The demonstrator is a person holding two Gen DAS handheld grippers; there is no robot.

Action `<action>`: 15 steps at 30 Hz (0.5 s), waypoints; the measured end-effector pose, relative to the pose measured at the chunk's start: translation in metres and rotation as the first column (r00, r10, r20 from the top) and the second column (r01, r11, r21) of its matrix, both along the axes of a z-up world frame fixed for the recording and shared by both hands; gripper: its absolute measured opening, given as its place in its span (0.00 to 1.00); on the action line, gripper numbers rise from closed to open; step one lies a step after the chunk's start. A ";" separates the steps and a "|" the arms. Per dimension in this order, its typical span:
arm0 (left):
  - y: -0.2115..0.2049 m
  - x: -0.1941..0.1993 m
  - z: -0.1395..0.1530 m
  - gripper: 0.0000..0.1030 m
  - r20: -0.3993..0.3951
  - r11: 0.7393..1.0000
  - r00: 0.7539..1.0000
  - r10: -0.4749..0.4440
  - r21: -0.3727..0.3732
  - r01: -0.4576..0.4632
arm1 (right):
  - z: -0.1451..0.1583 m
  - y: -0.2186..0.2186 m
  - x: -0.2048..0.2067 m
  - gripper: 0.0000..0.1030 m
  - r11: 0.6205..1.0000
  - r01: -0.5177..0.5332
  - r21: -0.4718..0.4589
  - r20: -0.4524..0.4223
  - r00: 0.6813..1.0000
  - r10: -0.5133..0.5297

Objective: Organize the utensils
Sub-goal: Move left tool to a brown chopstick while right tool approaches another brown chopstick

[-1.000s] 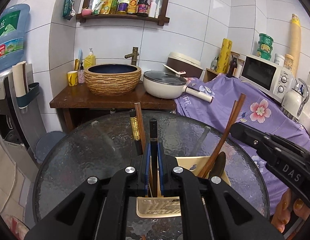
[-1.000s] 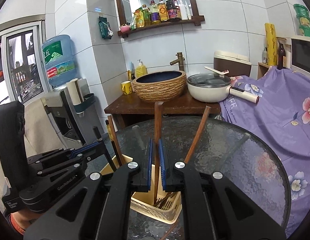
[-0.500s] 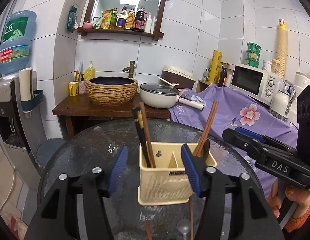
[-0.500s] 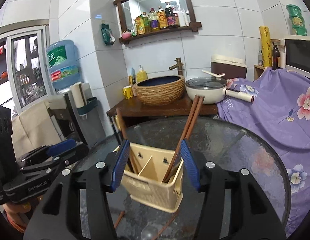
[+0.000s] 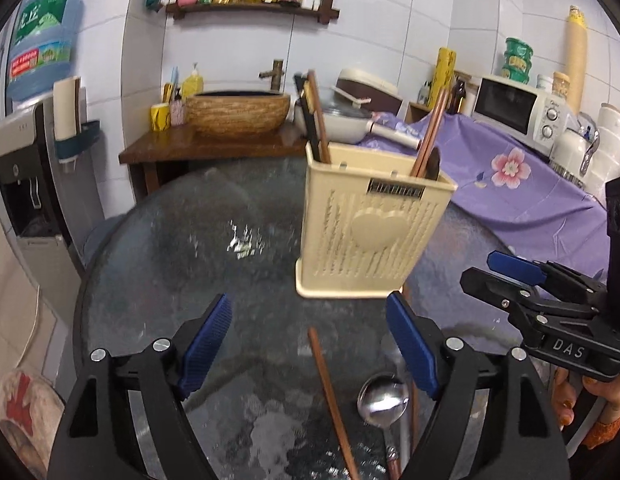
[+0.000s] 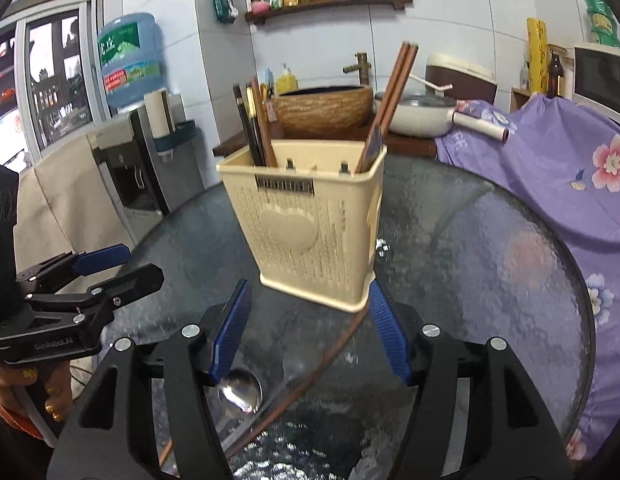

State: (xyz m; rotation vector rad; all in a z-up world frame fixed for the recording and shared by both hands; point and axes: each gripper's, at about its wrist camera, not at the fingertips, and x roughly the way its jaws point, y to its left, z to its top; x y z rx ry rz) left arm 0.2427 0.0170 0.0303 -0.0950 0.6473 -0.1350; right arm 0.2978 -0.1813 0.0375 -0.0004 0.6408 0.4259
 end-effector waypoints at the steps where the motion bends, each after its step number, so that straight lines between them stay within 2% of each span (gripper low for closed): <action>1: 0.003 -0.001 -0.007 0.75 -0.019 1.000 1.000 0.006 -0.006 -0.006 | -0.005 0.001 -0.002 0.59 1.000 0.000 -0.006 -0.010 1.000 0.000; 7: 0.013 -0.006 -0.036 0.72 -0.086 0.999 0.996 0.039 0.004 -0.039 | -0.037 0.010 -0.011 0.59 0.997 0.019 -0.069 -0.064 0.998 -0.023; 12: 0.019 -0.007 -0.062 0.52 -0.168 0.999 0.985 0.044 -0.014 -0.047 | -0.055 0.015 -0.015 0.60 0.994 0.029 -0.106 -0.099 0.994 -0.040; 15: 0.019 -0.007 -0.071 0.49 -0.196 0.999 0.980 0.033 -0.032 -0.039 | -0.063 0.017 -0.015 0.59 0.991 0.028 -0.130 -0.118 0.992 -0.044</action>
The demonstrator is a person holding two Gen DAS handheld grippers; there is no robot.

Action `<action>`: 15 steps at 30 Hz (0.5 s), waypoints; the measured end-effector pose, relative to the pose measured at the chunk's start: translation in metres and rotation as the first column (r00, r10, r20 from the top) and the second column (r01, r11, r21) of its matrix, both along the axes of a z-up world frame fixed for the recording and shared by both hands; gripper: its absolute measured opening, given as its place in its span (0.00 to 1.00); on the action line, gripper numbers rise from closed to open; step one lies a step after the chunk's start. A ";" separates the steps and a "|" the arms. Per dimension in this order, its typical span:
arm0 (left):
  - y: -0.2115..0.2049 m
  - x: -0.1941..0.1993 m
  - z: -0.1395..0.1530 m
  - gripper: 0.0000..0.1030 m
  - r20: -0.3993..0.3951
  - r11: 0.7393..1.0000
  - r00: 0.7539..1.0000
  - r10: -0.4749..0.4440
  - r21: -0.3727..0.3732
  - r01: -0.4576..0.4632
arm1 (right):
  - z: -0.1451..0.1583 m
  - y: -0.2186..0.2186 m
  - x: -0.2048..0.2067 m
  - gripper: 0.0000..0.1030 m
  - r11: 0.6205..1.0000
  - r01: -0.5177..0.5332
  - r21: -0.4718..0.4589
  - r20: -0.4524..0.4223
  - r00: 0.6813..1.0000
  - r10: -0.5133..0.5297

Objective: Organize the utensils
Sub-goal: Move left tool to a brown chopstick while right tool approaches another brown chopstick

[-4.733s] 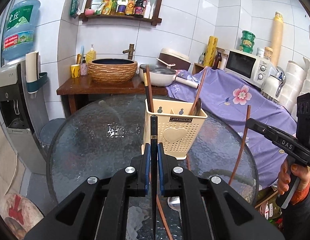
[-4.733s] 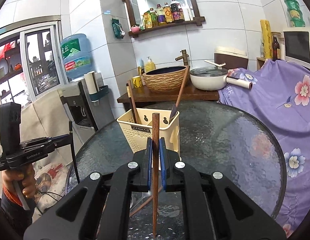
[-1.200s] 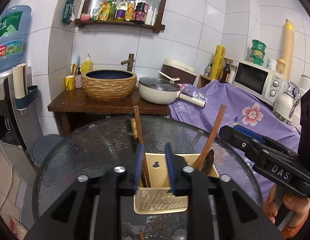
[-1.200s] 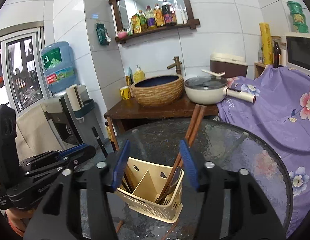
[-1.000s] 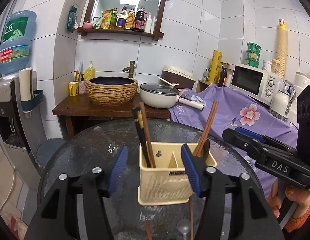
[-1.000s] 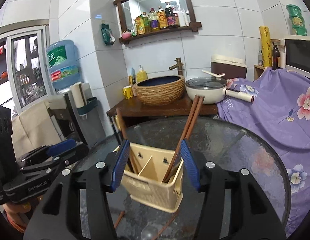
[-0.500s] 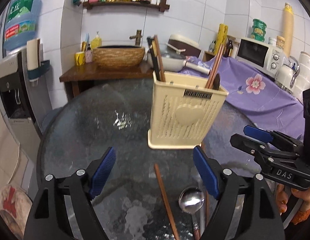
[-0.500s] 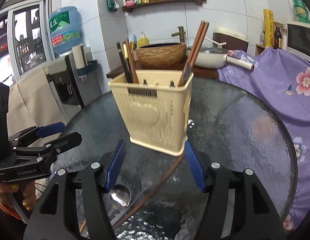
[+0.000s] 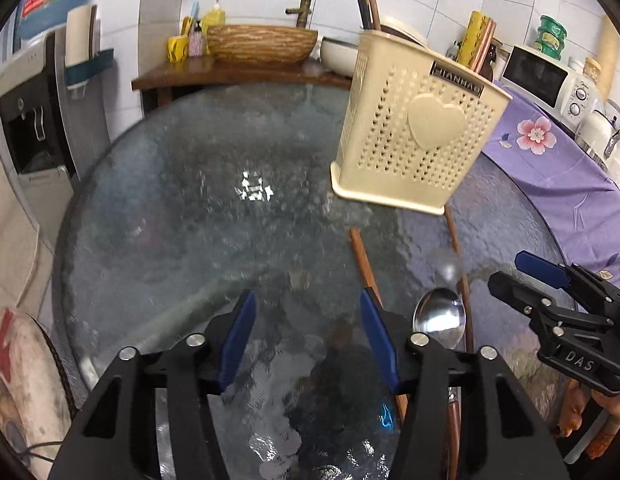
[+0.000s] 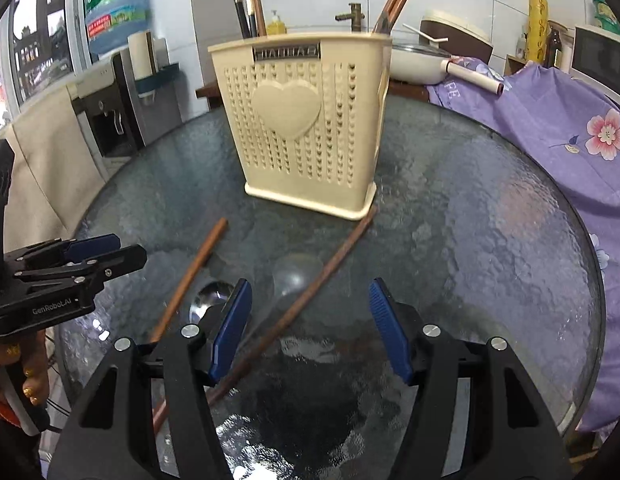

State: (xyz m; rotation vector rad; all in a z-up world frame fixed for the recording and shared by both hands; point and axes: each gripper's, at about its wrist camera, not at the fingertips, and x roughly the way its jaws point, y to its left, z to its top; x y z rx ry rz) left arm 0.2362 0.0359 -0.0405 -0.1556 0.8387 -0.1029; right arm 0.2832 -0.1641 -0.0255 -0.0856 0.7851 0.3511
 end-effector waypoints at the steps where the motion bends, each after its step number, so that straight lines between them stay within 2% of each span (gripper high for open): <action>1: 0.000 0.000 -0.001 0.48 -0.004 1.000 1.000 -0.003 -0.003 0.003 | -0.002 0.000 0.001 0.59 1.000 0.002 -0.002 -0.006 1.000 -0.002; 5: -0.009 0.002 -0.002 0.44 -0.009 1.000 1.000 -0.022 -0.001 0.022 | -0.009 0.004 0.006 0.59 1.000 0.026 -0.017 -0.032 0.999 -0.027; 9: -0.021 0.008 -0.002 0.39 -0.010 0.999 0.999 -0.044 0.014 0.044 | -0.003 -0.001 0.025 0.59 0.997 0.081 0.012 -0.035 0.996 -0.081; 12: -0.025 0.015 -0.003 0.35 -0.023 0.999 0.998 -0.052 0.011 0.052 | -0.001 -0.011 0.046 0.53 0.990 0.129 0.053 -0.071 0.990 -0.125; 15: -0.029 0.021 -0.005 0.34 -0.030 0.999 0.998 -0.049 0.022 0.050 | -0.003 -0.012 0.065 0.49 0.986 0.161 0.034 -0.091 0.983 -0.157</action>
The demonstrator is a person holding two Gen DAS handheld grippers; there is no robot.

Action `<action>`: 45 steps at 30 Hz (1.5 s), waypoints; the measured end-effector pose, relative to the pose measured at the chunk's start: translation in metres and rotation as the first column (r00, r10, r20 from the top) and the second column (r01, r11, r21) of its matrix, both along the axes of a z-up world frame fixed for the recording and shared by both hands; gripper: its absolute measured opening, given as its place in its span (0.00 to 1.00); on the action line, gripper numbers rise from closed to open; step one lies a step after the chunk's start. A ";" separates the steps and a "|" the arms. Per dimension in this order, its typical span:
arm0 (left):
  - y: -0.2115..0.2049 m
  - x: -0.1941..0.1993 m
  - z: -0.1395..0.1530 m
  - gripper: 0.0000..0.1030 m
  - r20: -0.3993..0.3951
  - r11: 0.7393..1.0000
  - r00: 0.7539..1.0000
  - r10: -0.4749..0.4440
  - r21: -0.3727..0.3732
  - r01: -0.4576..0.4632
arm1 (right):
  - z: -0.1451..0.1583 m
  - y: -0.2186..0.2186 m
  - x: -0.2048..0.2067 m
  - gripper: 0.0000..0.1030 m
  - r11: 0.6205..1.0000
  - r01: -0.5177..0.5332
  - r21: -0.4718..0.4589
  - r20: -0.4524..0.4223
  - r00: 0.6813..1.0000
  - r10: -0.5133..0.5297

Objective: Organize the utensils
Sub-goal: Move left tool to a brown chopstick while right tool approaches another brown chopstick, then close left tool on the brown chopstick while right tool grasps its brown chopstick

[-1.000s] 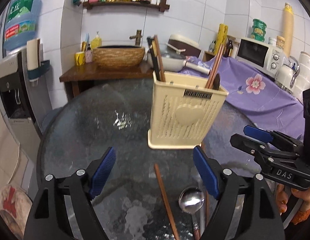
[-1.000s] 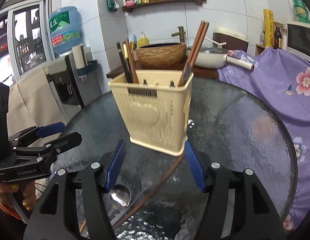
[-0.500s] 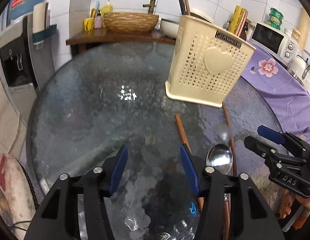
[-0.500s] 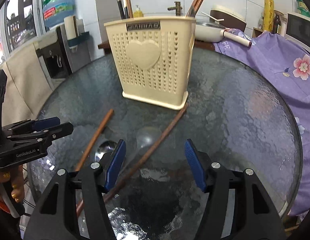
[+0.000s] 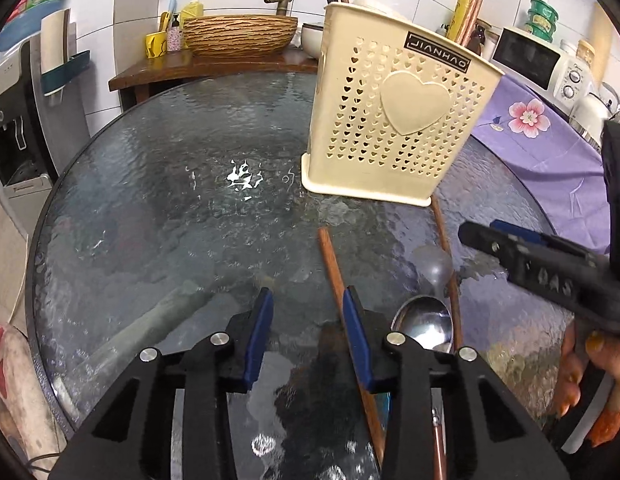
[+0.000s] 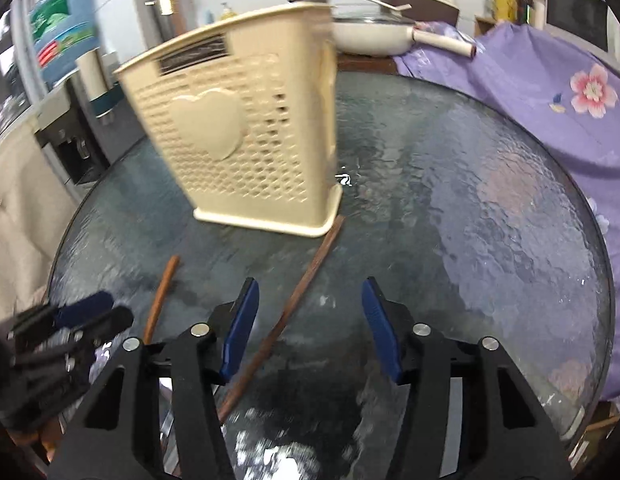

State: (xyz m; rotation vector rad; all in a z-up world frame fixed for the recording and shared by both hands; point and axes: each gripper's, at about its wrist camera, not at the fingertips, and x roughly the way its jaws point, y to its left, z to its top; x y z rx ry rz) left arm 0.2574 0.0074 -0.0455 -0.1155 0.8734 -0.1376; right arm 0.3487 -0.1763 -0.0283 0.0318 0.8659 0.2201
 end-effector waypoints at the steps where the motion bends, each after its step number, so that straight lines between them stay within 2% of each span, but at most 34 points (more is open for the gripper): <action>1: -0.001 0.002 -0.001 0.34 -0.003 1.000 1.000 0.002 0.002 -0.002 | -0.001 0.001 0.004 0.48 1.000 0.002 -0.010 -0.004 1.000 -0.002; 9: -0.007 0.011 -0.010 0.32 -0.026 1.000 1.000 -0.006 0.009 0.006 | -0.019 0.013 0.031 0.37 1.000 0.008 -0.026 -0.064 0.998 -0.010; 15: -0.011 0.015 -0.010 0.31 -0.030 1.000 0.999 -0.012 0.008 0.012 | -0.021 0.016 0.036 0.30 0.997 -0.006 -0.079 -0.044 0.999 0.003; 18: -0.012 0.015 -0.008 0.31 -0.027 1.000 1.000 -0.013 0.002 0.013 | -0.022 0.017 0.030 0.23 0.995 -0.029 -0.098 -0.044 0.999 0.025; 27: -0.022 0.016 -0.009 0.30 -0.033 0.999 0.999 -0.033 0.032 0.034 | -0.021 0.010 0.008 0.16 0.975 -0.187 -0.118 -0.076 0.981 0.179; 32: -0.023 0.017 -0.009 0.26 -0.032 0.998 0.999 -0.037 0.051 0.039 | -0.020 0.003 0.001 0.13 0.955 -0.260 -0.144 -0.095 0.964 0.248; 36: -0.023 0.019 -0.009 0.24 -0.035 0.998 0.999 -0.035 0.050 0.037 | -0.019 -0.001 -0.001 0.13 0.959 -0.251 -0.133 -0.105 0.966 0.238; 45: -0.031 0.028 -0.008 0.20 -0.061 0.996 0.998 -0.034 0.080 0.039 | -0.018 0.009 0.013 0.13 0.979 -0.135 -0.152 -0.114 0.986 0.118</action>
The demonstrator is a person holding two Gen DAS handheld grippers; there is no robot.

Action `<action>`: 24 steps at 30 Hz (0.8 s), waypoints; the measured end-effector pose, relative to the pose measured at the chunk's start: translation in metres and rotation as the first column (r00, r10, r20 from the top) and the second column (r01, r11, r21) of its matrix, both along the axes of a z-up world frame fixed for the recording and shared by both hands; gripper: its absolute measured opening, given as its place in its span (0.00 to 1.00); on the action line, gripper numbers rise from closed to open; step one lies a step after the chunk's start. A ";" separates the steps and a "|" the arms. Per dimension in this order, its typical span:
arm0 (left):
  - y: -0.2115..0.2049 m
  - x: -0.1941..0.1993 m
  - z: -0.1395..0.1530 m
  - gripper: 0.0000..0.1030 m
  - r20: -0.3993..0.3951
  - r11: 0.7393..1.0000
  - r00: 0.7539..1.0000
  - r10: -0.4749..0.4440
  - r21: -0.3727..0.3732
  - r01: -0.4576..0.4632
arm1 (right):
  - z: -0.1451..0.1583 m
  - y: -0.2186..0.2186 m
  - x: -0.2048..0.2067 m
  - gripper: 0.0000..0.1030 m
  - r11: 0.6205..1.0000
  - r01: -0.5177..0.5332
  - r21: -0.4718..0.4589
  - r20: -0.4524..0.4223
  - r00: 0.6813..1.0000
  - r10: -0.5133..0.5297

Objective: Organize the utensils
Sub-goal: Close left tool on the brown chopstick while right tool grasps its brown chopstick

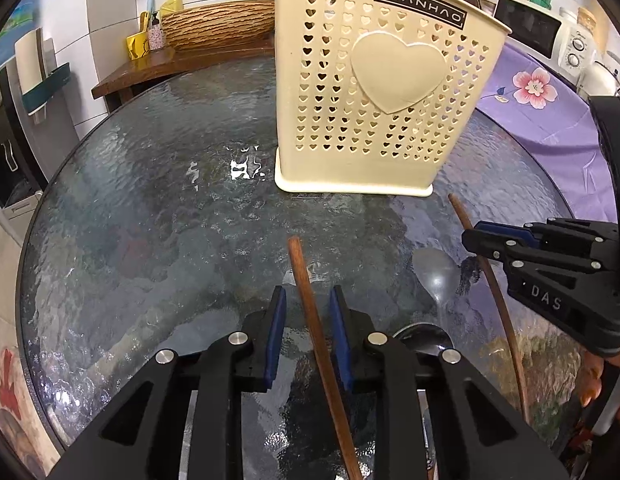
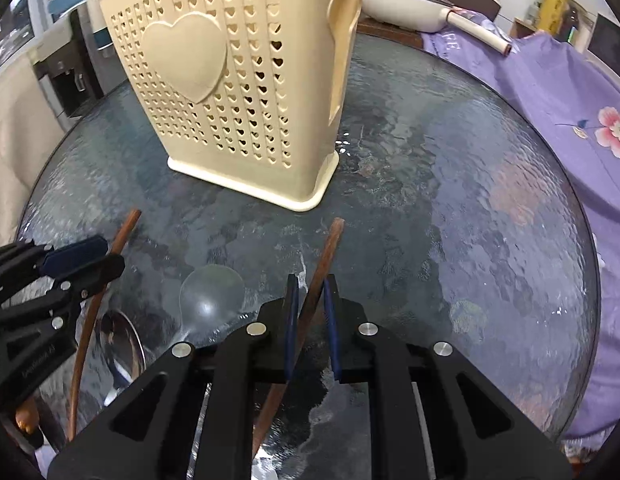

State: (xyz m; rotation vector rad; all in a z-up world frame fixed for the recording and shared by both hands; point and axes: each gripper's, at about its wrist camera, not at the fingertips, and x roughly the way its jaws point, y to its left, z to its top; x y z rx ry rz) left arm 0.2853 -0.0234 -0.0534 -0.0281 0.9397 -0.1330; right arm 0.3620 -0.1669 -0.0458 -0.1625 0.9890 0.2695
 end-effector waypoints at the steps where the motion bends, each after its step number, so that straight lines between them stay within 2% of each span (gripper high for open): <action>1: 0.000 0.000 0.000 0.19 0.000 1.000 1.000 0.003 -0.001 -0.003 | 0.000 0.001 -0.001 0.13 1.000 0.006 0.000 0.005 1.000 -0.006; 9: -0.004 0.002 -0.001 0.10 0.013 0.999 0.999 0.041 0.034 -0.041 | -0.002 0.005 0.000 0.13 1.000 0.029 0.006 0.023 0.999 -0.029; 16: -0.015 -0.003 -0.003 0.09 0.037 0.994 0.998 0.050 0.098 -0.054 | -0.002 0.006 0.000 0.13 0.999 0.032 0.020 0.032 0.999 -0.032; 24: -0.011 0.000 -0.001 0.07 0.025 0.997 0.998 0.050 0.059 -0.052 | -0.002 -0.004 0.004 0.08 0.995 0.043 0.086 0.030 0.999 -0.046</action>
